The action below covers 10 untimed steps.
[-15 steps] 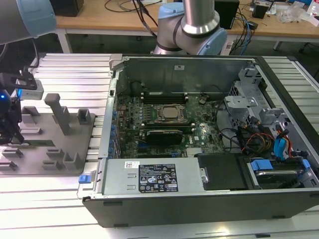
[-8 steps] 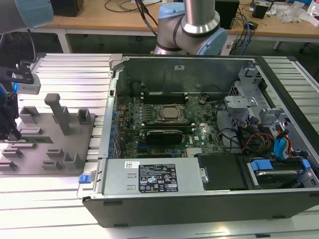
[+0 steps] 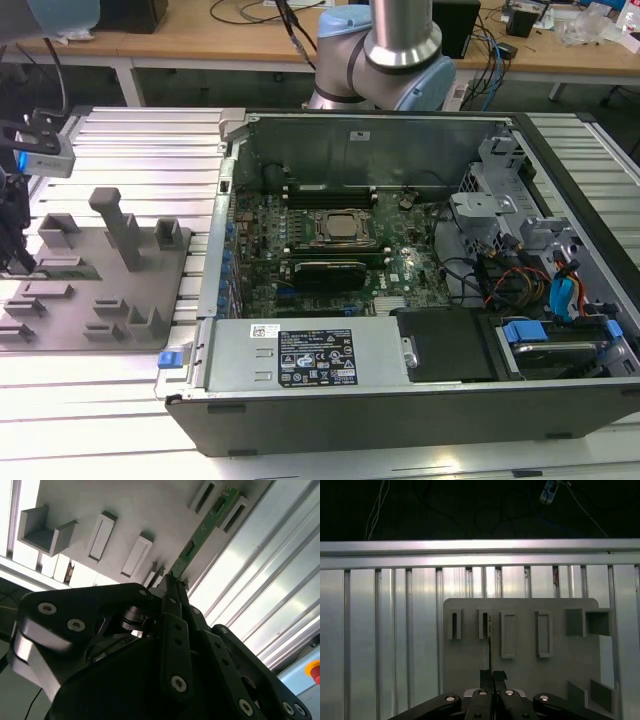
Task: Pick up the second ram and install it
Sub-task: 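Pick up the second ram and move it above second insertion slot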
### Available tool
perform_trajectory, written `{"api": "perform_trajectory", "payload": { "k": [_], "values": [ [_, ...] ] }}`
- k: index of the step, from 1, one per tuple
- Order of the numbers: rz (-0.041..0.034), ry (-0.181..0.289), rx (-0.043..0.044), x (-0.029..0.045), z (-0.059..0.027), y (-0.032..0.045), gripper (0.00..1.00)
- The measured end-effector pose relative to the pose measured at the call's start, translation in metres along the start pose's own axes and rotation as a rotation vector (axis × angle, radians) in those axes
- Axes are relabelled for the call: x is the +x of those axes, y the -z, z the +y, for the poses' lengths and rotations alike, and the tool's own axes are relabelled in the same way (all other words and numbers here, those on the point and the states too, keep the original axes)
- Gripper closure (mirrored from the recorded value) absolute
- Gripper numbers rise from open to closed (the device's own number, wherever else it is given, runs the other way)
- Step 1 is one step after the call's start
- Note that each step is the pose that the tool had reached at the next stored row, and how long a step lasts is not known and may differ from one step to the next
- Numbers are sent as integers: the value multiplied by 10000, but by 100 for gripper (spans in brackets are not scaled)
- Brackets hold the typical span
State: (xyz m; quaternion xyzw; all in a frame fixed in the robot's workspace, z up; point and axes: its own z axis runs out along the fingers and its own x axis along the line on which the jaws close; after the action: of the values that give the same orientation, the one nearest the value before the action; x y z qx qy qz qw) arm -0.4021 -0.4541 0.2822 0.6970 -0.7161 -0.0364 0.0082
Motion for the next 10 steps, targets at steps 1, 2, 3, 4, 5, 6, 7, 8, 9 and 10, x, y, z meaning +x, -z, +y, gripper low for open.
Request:
{"api": "perform_trajectory", "payload": {
  "k": [1,2,3,4,5,6,7,8,9,10],
  "values": [
    [0,0,0,0,1,13,91],
    [0,0,0,-1,2,25,91],
    [0,1,0,-1,2,38,91],
    [0,1,0,-2,3,51,91],
    [0,0,0,-3,6,86,91],
    [0,0,0,-5,8,122,91],
    [0,0,-1,-6,10,153,91],
    [0,0,0,-8,11,181,91],
    [1,1,-1,-9,13,212,91],
    [-1,1,0,-13,16,247,91]
  ]
}}
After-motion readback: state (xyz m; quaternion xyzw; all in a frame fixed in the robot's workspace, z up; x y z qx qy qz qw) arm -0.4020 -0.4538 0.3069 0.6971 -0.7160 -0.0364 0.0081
